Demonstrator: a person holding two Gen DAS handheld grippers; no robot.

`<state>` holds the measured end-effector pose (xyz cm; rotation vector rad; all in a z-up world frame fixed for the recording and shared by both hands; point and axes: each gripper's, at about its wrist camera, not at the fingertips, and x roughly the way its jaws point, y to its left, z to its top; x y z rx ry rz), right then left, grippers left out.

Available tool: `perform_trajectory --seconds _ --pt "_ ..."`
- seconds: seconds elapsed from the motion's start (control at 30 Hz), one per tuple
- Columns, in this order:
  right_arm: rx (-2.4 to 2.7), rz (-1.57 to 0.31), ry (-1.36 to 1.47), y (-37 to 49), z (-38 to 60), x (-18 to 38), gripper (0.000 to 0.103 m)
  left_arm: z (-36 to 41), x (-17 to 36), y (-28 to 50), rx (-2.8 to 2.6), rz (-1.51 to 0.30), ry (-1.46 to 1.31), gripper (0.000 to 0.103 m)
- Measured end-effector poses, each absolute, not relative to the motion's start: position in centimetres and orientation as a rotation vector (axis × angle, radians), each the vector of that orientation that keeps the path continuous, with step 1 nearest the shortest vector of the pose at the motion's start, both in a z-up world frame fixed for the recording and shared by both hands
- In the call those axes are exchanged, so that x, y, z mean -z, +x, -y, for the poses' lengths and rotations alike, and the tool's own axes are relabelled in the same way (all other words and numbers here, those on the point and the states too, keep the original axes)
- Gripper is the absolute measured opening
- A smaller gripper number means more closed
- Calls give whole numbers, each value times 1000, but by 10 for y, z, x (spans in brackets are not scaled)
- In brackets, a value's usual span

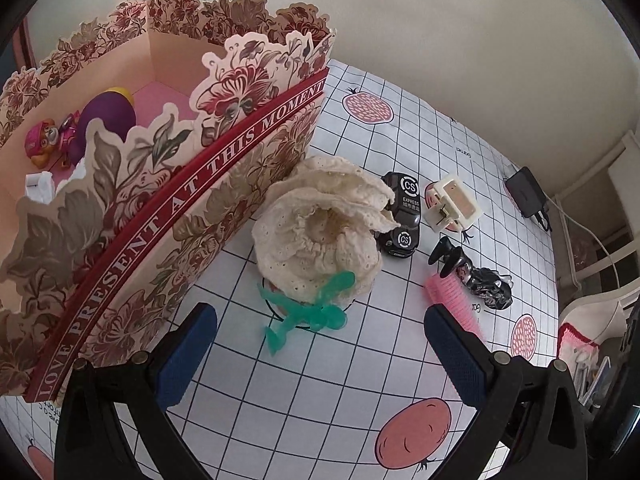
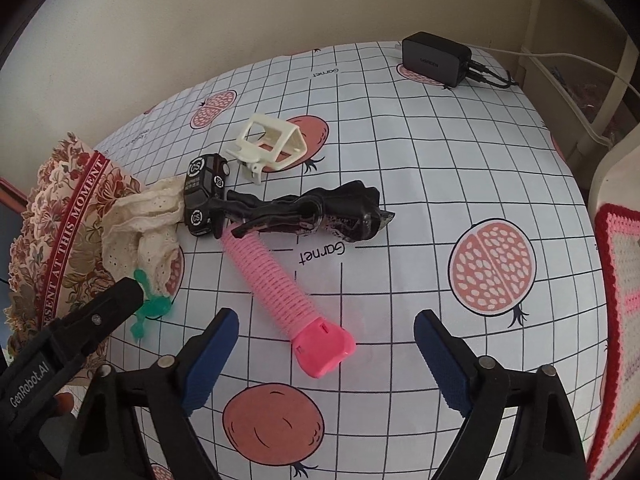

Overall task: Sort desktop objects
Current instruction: 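Grasp the pink hair roller with the right tool while the left tool reaches the green figure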

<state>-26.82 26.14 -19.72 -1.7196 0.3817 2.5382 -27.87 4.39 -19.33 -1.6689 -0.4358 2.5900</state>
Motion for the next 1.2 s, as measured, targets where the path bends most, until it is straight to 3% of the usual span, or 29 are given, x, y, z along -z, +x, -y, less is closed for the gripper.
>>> perform_trajectory --seconds 0.6,0.7,1.0,1.2 --pt "-2543 -390 -1765 -265 -254 204 50 -47 212 -278 -2580 359 -1736 101" --pt "-2547 -415 -1756 -263 -255 203 45 -47 214 -279 -2581 352 -1739 93" --pt "-2595 -476 -1723 -262 -257 194 38 -53 216 -278 -2595 278 -1730 79" --pt "-2625 -530 -1677 -261 -262 186 36 -56 214 -279 -2593 245 -1708 54"
